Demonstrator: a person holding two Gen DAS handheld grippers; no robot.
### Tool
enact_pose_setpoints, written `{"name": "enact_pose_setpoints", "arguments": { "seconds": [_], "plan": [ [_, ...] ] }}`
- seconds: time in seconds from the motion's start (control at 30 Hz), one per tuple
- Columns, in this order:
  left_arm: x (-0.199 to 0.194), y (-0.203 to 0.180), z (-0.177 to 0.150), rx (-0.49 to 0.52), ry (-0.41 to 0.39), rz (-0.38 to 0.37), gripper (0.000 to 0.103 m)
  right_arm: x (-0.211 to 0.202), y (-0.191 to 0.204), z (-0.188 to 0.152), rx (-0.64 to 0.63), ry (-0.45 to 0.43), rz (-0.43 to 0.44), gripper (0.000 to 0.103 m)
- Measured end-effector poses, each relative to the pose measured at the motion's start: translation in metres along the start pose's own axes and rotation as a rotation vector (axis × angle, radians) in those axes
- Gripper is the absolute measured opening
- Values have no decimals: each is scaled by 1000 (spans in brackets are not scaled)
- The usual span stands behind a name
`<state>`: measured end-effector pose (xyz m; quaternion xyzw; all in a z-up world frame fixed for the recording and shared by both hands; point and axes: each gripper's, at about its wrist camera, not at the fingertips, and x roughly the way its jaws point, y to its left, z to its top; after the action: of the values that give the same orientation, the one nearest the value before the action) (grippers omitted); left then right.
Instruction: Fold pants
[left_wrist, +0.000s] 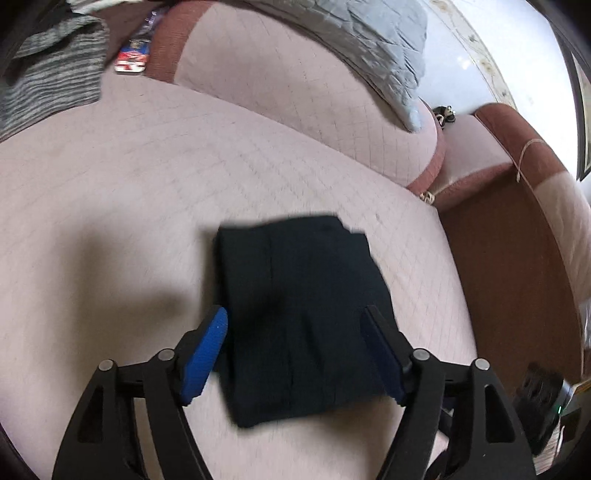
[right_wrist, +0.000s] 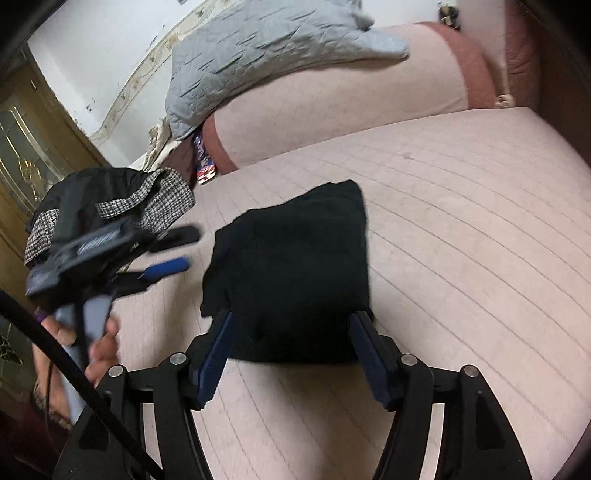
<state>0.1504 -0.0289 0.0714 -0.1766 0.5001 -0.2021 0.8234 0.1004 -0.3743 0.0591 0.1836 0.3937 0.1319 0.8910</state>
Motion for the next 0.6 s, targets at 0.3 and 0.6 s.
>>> {"name": "enact_pose_setpoints", "arguments": {
  "seconds": [0.3,0.6],
  "plan": [
    [-43,-32,-125,193,-115,373,74,-39,13,-73,26,-6,-146,72],
    [-47,-49,-156,248,-118,334,78,-53,11,-105,34,20,-223,73]
  ]
}}
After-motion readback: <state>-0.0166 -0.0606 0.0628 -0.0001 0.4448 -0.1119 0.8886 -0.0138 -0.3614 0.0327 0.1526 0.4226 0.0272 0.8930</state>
